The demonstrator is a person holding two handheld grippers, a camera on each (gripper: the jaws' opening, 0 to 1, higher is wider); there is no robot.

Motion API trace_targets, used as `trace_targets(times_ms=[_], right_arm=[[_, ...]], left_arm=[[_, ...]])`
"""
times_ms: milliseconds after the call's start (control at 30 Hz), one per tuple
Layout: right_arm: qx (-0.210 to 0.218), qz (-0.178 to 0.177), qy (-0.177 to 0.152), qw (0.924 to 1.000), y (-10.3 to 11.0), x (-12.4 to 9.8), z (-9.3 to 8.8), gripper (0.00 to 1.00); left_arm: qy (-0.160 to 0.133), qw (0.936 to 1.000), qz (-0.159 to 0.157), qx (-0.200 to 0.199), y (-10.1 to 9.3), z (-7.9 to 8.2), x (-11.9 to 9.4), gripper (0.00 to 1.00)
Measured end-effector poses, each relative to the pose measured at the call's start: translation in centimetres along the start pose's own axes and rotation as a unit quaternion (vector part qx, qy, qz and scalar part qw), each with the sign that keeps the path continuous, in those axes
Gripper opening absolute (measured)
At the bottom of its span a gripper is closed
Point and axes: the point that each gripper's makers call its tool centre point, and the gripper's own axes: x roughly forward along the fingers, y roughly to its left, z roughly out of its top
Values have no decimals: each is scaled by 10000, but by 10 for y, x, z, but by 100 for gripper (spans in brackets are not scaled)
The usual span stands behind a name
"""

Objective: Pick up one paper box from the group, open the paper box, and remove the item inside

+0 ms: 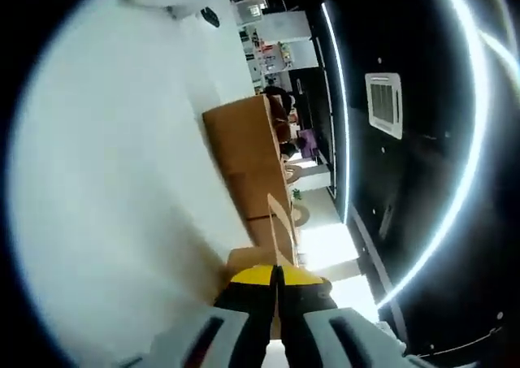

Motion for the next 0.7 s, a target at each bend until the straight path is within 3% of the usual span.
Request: trace_targets(times_ms=[500, 700], right_arm=[[-9, 17, 58, 10000, 1, 2, 0, 9], [-34, 71, 77, 9999, 1, 3, 0, 9]], left_arm=[[95, 9998, -41, -173, 1, -2, 2, 4], [230, 9996, 54, -166, 8, -9, 2, 4]])
